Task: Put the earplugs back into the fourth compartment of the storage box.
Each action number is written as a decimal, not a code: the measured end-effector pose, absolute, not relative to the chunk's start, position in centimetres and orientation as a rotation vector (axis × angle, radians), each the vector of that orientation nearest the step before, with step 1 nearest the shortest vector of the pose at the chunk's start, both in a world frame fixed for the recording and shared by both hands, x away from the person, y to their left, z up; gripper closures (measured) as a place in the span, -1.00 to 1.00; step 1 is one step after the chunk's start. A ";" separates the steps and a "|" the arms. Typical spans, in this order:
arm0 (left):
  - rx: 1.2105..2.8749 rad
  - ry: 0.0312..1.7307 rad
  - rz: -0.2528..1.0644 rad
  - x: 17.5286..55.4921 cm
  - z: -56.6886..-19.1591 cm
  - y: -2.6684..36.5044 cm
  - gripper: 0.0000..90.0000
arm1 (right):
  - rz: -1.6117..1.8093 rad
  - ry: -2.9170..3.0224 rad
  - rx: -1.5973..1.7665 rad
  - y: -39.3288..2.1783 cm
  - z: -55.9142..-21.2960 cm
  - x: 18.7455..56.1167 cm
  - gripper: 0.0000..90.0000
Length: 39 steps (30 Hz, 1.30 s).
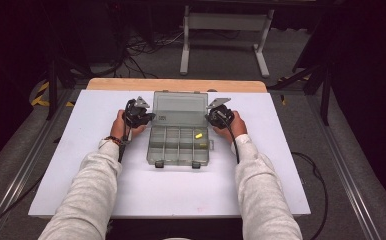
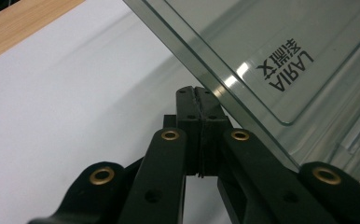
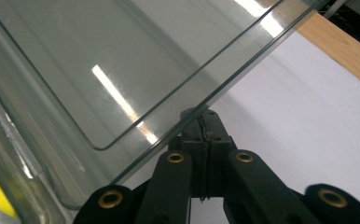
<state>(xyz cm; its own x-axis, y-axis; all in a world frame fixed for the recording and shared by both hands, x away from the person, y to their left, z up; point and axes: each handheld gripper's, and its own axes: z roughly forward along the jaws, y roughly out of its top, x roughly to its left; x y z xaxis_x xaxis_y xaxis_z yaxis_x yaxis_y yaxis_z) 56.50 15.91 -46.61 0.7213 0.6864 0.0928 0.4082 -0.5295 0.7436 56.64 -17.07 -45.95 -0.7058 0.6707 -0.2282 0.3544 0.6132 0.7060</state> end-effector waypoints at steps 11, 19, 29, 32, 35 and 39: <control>2.111 0.808 0.554 56.6 -45.3 15.9 0.99 | 1.010 2.245 0.793 -17.5 -44.7 56.2 1.00; 2.056 0.807 0.600 56.0 -43.5 15.9 0.99 | 1.037 2.174 0.769 -17.3 -43.5 55.5 1.00; 2.002 0.805 0.639 54.9 -41.3 16.0 0.99 | 1.071 2.093 0.753 -17.4 -41.7 54.3 1.00; 1.993 0.792 0.647 54.6 -40.8 15.9 0.99 | 1.086 2.081 0.743 -17.4 -41.2 53.9 1.00; 1.974 0.787 0.662 54.1 -40.0 15.8 0.99 | 1.099 2.059 0.720 -17.3 -40.5 53.4 1.00; 1.982 0.773 0.682 53.8 -39.2 15.8 0.99 | 1.088 2.033 0.711 -17.1 -39.9 52.9 1.00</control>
<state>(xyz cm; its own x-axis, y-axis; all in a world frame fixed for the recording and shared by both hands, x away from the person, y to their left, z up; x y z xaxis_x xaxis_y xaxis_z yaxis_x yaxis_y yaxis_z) 53.75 15.76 -39.23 0.6560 0.7366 0.1649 0.2558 -0.4224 0.8696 52.94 -17.07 -39.92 -0.5946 0.7335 -0.3292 0.1329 0.4935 0.8595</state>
